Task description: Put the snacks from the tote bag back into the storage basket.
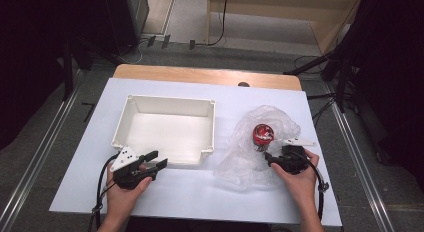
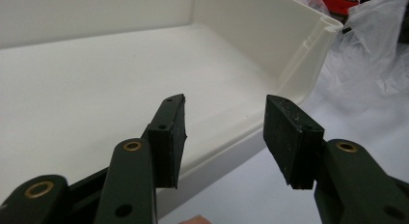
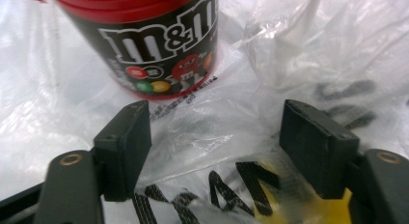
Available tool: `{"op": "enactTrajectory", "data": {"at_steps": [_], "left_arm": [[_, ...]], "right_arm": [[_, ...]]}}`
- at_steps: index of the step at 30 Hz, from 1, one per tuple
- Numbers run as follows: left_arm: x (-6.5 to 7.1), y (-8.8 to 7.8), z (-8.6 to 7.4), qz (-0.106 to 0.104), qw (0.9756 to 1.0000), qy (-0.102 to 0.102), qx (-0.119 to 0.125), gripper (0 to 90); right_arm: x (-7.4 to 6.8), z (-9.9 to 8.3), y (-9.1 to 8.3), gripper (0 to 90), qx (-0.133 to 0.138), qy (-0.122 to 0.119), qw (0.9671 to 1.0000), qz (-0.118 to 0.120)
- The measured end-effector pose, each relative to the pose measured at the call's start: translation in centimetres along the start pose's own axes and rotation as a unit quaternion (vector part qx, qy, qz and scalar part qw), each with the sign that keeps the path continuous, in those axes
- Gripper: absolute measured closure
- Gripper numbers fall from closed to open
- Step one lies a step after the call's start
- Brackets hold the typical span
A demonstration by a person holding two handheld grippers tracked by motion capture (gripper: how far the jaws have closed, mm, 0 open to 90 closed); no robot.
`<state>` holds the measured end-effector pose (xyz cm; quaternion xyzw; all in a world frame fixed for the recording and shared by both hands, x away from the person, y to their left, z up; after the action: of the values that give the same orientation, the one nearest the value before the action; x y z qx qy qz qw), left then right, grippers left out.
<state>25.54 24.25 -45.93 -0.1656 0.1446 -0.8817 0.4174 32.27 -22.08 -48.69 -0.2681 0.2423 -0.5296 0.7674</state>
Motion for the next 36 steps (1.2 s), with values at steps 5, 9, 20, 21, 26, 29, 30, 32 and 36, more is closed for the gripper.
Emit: {"op": "enactTrajectory", "data": {"at_steps": [5, 9, 20, 21, 26, 29, 30, 32, 36], "left_arm": [[-0.2, -0.1, 0.1, 0.001, 1.0, 0.0, 0.003, 50.8], [-0.4, -0.1, 0.1, 0.004, 1.0, -0.002, 0.003, 50.5], [-1.1, -0.8, 0.2, 0.012, 0.9998, -0.009, 0.008, 49.1], [-1.1, -0.9, 0.2, 0.012, 0.9998, -0.01, 0.008, 49.1], [-1.2, -1.0, 0.2, 0.013, 0.9998, -0.012, 0.01, 49.0], [-1.3, -1.0, 0.2, 0.014, 0.9998, -0.012, 0.011, 49.0], [-1.3, -1.0, 0.2, 0.015, 0.9997, -0.013, 0.011, 48.9], [-1.3, -1.0, 0.2, 0.014, 0.9997, -0.014, 0.011, 48.9], [-1.3, -1.0, 0.3, 0.014, 0.9997, -0.014, 0.012, 48.8]], "right_arm": [[0.1, 0.6, -1.7, 25.0, 0.04, 0.0, 0.9988, 0.027], [-1.0, 1.7, -2.6, 25.6, 0.081, -0.02, 0.9957, 0.04], [-2.4, 2.5, -0.8, 26.9, 0.075, -0.039, 0.9955, 0.044], [-2.5, 2.5, -0.6, 27.0, 0.074, -0.039, 0.9956, 0.04], [-2.2, 2.8, 0.4, 27.0, 0.071, -0.032, 0.996, 0.044], [-2.1, 2.8, 0.8, 26.6, 0.068, -0.034, 0.9962, 0.043], [-2.1, 2.9, 0.9, 25.9, 0.066, -0.033, 0.9963, 0.043], [-2.2, 3.1, 1.2, 24.9, 0.061, -0.042, 0.9964, 0.042], [-2.4, 3.6, 1.8, 23.6, 0.055, -0.05, 0.9964, 0.041]]}}
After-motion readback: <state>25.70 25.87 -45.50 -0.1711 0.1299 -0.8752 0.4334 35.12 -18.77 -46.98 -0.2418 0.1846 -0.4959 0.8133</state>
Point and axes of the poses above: each handheld gripper's, and its own axes: y roughly forward along the jaws, z roughly out of its top, x roughly to its right, the point moved 1 cm from there along y, roughly forward along the jaws, and after that the axes turned 4 degrees about x, right-handed, at the moved point
